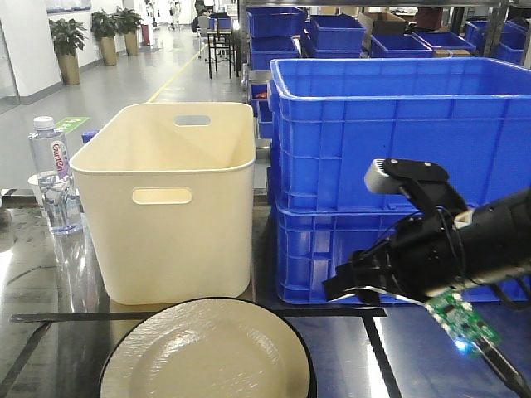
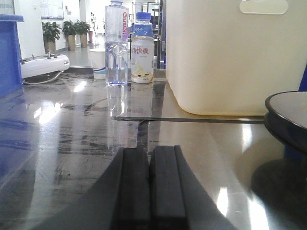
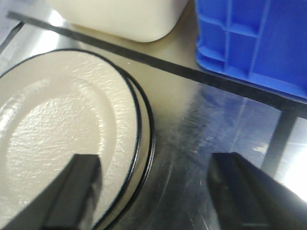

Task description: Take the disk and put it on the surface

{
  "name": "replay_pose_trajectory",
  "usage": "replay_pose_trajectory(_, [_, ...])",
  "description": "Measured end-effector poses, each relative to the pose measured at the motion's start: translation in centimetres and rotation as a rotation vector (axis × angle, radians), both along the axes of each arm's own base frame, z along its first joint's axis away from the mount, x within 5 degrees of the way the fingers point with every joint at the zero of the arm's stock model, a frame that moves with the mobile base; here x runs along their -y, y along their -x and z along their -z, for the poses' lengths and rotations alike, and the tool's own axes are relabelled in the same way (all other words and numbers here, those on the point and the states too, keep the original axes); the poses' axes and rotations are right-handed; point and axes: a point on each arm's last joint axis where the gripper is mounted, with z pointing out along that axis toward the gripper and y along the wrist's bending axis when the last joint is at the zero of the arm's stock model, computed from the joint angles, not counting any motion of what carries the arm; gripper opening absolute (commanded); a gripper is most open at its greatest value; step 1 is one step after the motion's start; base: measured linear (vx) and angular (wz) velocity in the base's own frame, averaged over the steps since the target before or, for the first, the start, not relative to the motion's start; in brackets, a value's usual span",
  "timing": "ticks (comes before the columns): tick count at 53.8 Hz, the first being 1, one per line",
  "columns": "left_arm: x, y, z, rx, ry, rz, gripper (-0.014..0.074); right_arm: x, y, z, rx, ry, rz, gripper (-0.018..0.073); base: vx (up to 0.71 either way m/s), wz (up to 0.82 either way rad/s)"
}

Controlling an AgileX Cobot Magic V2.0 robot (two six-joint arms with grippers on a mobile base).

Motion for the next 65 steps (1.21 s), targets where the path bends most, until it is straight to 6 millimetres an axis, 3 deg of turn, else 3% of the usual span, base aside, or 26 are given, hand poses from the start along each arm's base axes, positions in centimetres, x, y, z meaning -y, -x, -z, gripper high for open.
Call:
replay_pose_trajectory(9, [0.0,0.0,0.0,0.0,0.0,0.0,0.0001,1.7,3.6,0.1,0.096,-0.024,0.082,0.0207,0.0,0.0])
replay_pose_trajectory(20, [0.0,0.0,0.0,0.0,0.0,0.0,0.0001,4.3,9.9,0.7,0.285,-0.038,0.147,-0.0015,0.0,0.0])
replay_pose_trajectory(28, [0.0,0.0,0.0,0.0,0.0,0.0,0.0001,6.3,14.2,1.8,0.446,-0.008,0.174,-0.0012,0.0,0.0])
replay_pose_trajectory(33, [0.0,0.0,0.0,0.0,0.0,0.0,0.0001,7.5,16.2,4.0,0.541,0.054,0.2,-0.0011,0.0,0.0])
replay_pose_trajectory(45, [0.0,0.0,0.0,0.0,0.0,0.0,0.0001,9.7,19.3,10.1,0.654,0.079,0.326,-0.0008,0.0,0.0])
replay_pose_trajectory(57, [0.0,0.0,0.0,0.0,0.0,0.0,0.0001,11.2,22.2,14.5,0.74,0.042,0.471,-0.0008,0.0,0.0])
replay_pose_trajectory(65, [0.0,0.0,0.0,-0.001,0.0,0.0,0.0001,11.6,23.1,17.0,0.771,0.044,0.53,-0.0008,0.0,0.0])
